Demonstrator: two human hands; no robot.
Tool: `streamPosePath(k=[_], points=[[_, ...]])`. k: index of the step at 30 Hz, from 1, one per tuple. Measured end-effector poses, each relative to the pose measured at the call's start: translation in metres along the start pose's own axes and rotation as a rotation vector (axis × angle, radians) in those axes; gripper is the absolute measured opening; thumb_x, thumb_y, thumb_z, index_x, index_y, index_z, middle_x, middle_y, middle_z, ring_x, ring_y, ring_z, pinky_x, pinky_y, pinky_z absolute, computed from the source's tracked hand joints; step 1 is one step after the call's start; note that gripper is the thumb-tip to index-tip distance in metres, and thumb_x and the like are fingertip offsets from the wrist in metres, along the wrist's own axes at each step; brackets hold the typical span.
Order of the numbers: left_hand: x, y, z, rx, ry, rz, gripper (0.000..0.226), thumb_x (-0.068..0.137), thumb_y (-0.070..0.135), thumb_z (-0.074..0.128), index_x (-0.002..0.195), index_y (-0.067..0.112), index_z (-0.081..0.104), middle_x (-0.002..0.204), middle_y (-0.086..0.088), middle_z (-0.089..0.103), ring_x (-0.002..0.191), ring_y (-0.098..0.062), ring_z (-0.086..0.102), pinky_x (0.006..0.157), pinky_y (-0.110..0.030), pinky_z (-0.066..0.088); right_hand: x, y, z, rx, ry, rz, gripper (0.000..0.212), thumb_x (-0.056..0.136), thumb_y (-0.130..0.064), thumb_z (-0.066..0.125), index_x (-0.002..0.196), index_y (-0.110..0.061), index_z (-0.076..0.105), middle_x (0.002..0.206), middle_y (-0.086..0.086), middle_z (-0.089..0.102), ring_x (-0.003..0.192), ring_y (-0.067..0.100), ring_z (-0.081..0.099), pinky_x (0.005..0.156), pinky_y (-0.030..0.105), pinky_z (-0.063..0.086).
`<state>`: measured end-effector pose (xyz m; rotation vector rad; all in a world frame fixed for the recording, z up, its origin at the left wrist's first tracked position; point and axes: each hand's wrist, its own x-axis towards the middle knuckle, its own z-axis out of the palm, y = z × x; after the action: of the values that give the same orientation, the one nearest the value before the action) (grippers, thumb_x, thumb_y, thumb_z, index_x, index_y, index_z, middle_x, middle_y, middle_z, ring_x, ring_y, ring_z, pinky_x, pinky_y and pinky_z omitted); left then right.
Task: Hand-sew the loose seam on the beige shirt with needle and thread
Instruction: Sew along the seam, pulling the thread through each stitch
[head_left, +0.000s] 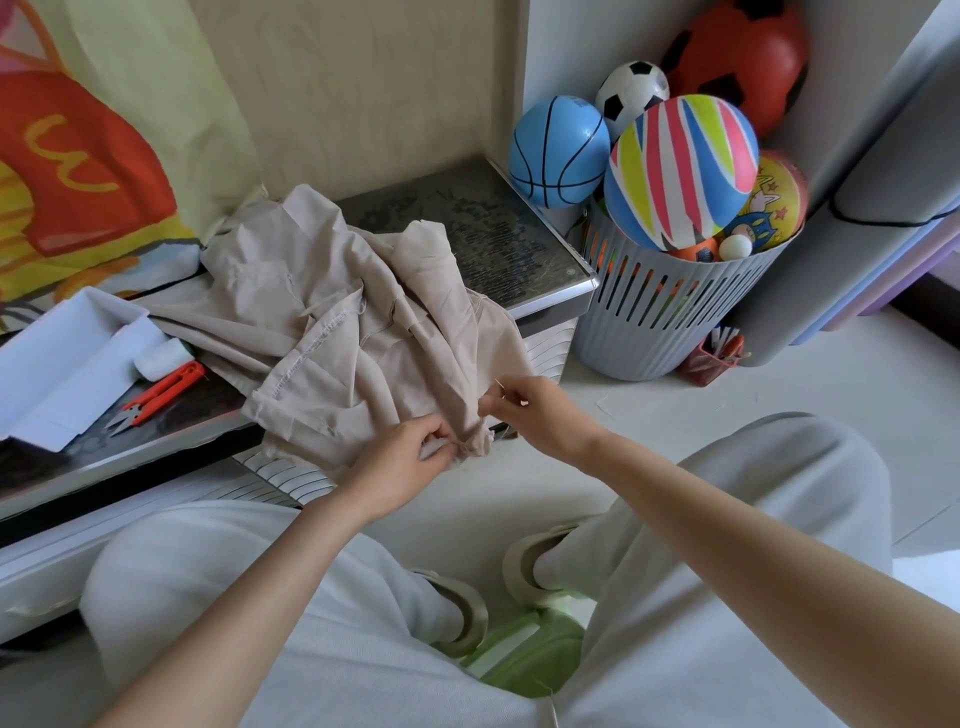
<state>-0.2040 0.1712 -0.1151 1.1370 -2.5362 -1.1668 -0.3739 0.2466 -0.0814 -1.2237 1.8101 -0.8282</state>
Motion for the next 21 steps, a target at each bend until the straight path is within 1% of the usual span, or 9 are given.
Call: streamPosePath(k=[3, 6, 8, 9, 11, 14, 18, 19, 21], points=[[-0.001, 0.000, 0.002, 0.010, -0.020, -0.001, 0.030, 0.090, 0.016, 0.060, 0.071, 0.037, 0.049, 0.066, 0.013, 0.056, 0.064, 0.006, 0.051, 0.058, -0.015, 0.035, 0.001, -0.001, -0.002, 0.013, 0.057, -0.003, 0.019, 0.097, -0.023, 0.050, 0.080, -0.020, 0.059, 0.076, -0.007, 0.055, 0.065, 0.008, 0.044, 0.060, 0.020, 0.034], [0.000, 0.001, 0.002, 0.020, -0.003, -0.006, 0.028, 0.090, 0.017, 0.059, 0.072, 0.035, 0.049, 0.066, 0.011, 0.056, 0.063, 0.001, 0.052, 0.058, -0.016, 0.034, -0.001, 0.001, 0.002, -0.068, 0.053, 0.000, 0.016, 0.097, -0.024, 0.047, 0.088, -0.019, 0.059, 0.090, -0.006, 0.061, 0.079, 0.012, 0.052, 0.069, 0.023, 0.038], [0.000, 0.002, 0.002, 0.019, 0.009, -0.010, 0.018, 0.090, 0.020, 0.059, 0.075, 0.028, 0.053, 0.069, 0.006, 0.058, 0.067, -0.009, 0.054, 0.061, -0.023, 0.039, -0.002, 0.004, 0.008, -0.113, 0.015, -0.002, 0.011, 0.095, -0.026, 0.052, 0.091, -0.020, 0.060, 0.087, -0.010, 0.058, 0.078, 0.010, 0.053, 0.070, 0.022, 0.038], [0.000, 0.001, 0.001, 0.007, 0.010, -0.013, 0.013, 0.090, 0.021, 0.060, 0.078, 0.025, 0.055, 0.070, 0.004, 0.060, 0.069, -0.015, 0.056, 0.063, -0.027, 0.041, -0.003, 0.004, 0.011, -0.127, -0.019, 0.010, 0.010, 0.092, -0.028, 0.056, 0.094, -0.019, 0.062, 0.082, -0.010, 0.055, 0.073, 0.009, 0.051, 0.066, 0.021, 0.038], [0.000, 0.002, 0.000, -0.020, 0.009, -0.008, 0.012, 0.089, 0.023, 0.060, 0.078, 0.025, 0.056, 0.071, 0.004, 0.061, 0.069, -0.015, 0.056, 0.064, -0.031, 0.042, -0.003, 0.005, 0.014, -0.165, -0.104, 0.039, 0.019, 0.089, -0.032, 0.063, 0.101, -0.017, 0.065, 0.070, -0.008, 0.047, 0.063, 0.006, 0.044, 0.056, 0.018, 0.033], [-0.001, 0.002, -0.002, -0.008, 0.006, 0.013, 0.017, 0.089, 0.021, 0.060, 0.075, 0.028, 0.053, 0.069, 0.008, 0.059, 0.069, -0.011, 0.055, 0.065, -0.030, 0.042, -0.003, 0.005, 0.016, -0.231, -0.157, 0.038, 0.019, 0.087, -0.034, 0.065, 0.086, -0.014, 0.066, 0.062, -0.006, 0.044, 0.056, 0.006, 0.038, 0.051, 0.019, 0.029], [-0.002, 0.001, -0.005, -0.007, -0.001, 0.014, 0.016, 0.090, 0.020, 0.060, 0.077, 0.027, 0.054, 0.069, 0.009, 0.057, 0.066, -0.007, 0.050, 0.065, -0.027, 0.039, -0.002, 0.004, 0.016, -0.103, -0.086, 0.037, 0.021, 0.086, -0.026, 0.065, 0.084, -0.007, 0.072, 0.075, 0.009, 0.064, 0.066, 0.011, 0.049, 0.064, 0.029, 0.042], [-0.002, 0.001, -0.005, -0.004, -0.006, 0.012, 0.015, 0.090, 0.019, 0.060, 0.077, 0.026, 0.054, 0.069, 0.009, 0.056, 0.065, -0.005, 0.049, 0.064, -0.025, 0.037, -0.002, 0.005, 0.015, -0.102, -0.077, 0.023, 0.020, 0.087, -0.026, 0.064, 0.085, -0.007, 0.072, 0.076, 0.008, 0.066, 0.065, 0.010, 0.050, 0.065, 0.028, 0.043], [-0.003, 0.003, -0.006, 0.000, -0.015, 0.010, 0.017, 0.091, 0.019, 0.060, 0.076, 0.025, 0.054, 0.067, 0.010, 0.055, 0.065, -0.004, 0.049, 0.062, -0.021, 0.036, -0.002, 0.005, 0.010, -0.097, -0.063, -0.002, 0.016, 0.089, -0.023, 0.062, 0.080, -0.014, 0.072, 0.072, -0.006, 0.063, 0.062, 0.004, 0.049, 0.063, 0.020, 0.040]])
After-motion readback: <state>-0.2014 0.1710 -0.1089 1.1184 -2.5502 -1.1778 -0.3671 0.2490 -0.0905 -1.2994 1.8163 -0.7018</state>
